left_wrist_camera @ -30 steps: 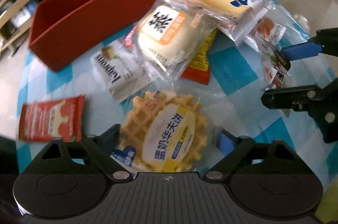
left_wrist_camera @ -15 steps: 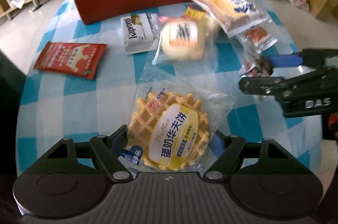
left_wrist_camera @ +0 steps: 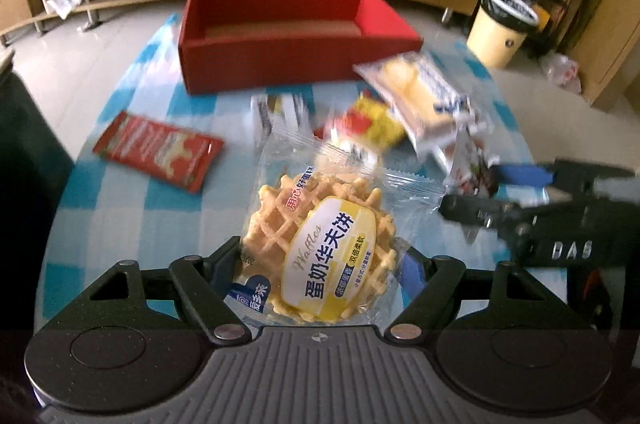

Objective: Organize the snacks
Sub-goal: 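Close the left tool on the waffle pack while the right tool grasps the duck-snack pouch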

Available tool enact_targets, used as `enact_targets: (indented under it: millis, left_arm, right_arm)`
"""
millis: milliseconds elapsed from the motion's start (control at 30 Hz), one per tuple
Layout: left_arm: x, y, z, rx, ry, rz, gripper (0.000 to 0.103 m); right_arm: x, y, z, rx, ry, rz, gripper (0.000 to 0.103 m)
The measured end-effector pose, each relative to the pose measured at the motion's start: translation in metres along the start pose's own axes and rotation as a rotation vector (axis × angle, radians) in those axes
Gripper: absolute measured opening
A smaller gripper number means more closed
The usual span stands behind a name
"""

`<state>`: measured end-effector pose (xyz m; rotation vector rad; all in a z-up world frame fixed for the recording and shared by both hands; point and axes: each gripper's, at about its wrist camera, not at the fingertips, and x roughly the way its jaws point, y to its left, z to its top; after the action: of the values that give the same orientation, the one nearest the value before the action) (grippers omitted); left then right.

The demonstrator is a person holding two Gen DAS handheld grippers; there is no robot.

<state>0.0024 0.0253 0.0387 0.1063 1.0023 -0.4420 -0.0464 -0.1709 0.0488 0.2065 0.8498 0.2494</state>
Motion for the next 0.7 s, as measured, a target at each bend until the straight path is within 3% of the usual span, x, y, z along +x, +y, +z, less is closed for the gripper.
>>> enact_targets:
  millis: [400, 700]
  left_arm:
    - [0.025, 0.010, 0.065, -0.071, -0.103, 0.024, 0.082]
    - [0.032, 0.006, 0.092, -0.072, -0.144, 0.064, 0.082]
  right_arm:
    - [0.021, -0.015, 0.055, 0.013, -0.090, -0.029, 0.081]
    - [0.033, -0.027, 0.086, 0.023, -0.139, -0.049, 0.081]
